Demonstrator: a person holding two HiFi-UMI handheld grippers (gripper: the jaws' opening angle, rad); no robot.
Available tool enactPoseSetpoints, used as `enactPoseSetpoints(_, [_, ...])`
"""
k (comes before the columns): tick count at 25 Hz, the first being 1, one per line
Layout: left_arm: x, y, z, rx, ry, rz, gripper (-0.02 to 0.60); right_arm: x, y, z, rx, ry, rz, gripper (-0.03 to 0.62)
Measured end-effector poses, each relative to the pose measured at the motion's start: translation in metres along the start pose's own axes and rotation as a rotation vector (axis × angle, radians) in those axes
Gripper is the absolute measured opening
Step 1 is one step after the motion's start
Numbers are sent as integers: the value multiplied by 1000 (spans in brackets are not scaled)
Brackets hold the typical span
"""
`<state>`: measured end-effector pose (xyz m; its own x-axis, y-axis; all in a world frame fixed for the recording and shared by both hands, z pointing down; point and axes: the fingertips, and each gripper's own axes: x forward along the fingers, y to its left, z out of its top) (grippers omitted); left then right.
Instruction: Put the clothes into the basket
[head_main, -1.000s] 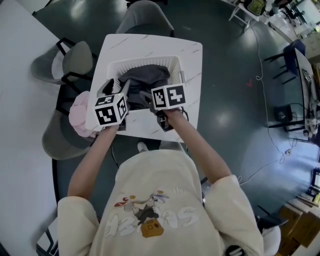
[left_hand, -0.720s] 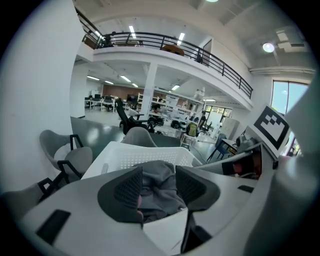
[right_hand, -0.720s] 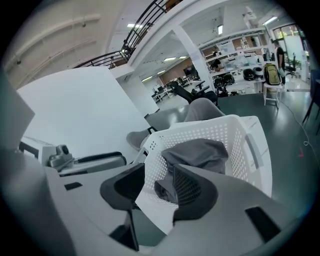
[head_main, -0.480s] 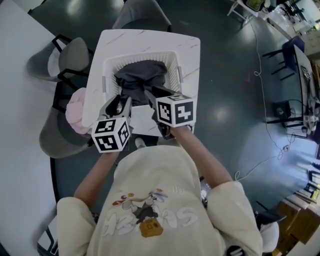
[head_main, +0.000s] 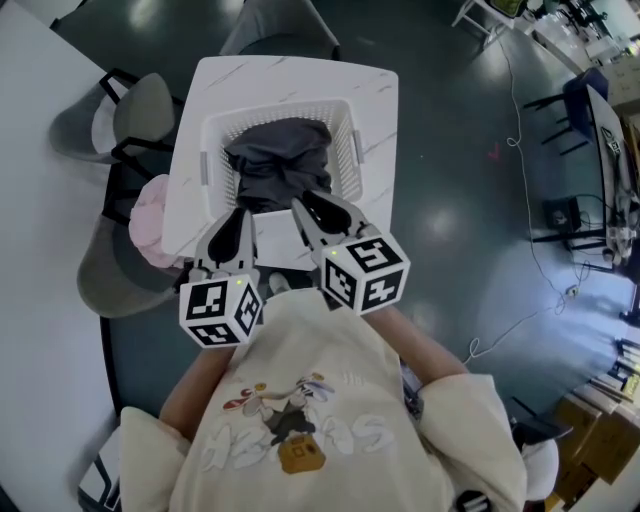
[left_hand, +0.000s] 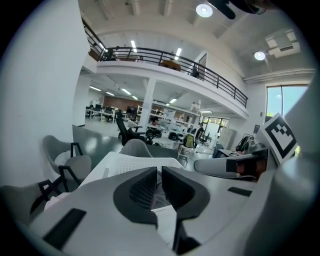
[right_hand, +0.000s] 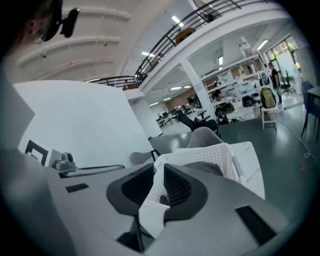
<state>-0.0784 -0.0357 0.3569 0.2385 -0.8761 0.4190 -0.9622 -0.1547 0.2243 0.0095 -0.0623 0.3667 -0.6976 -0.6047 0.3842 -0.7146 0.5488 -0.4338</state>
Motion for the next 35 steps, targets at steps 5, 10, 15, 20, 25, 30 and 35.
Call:
enactPoseSetpoints(5, [-17,-12,9,10,-37,-25,29,-14,23,10,-128,-79,-2,66])
enactPoseSetpoints(10, [-32,-29,19,41,-96,-46,21,-27,45,25,-216,-164,-6,65])
enactPoseSetpoints(15, [-44,-34,22,48,-142,-53,12,-37,64,33,-270,-240,-13,64])
enactPoseSetpoints(20, [-55,-39,26,73,-194,-63,9,-49,65,34,-259,-310,-73,37])
enactPoseSetpoints(25, [-61,-47,28,112,-214,-76,9,-56,67,33,-262,-335,-92,31])
enactPoseSetpoints(30, [-61,-50,22,109,-209,-85,9,-61,67,28,-257,-346,-112,6])
enactPoseSetpoints(35, [-61,-47,16,82,-192,-85,9,-61,63,20,-244,-314,-120,6])
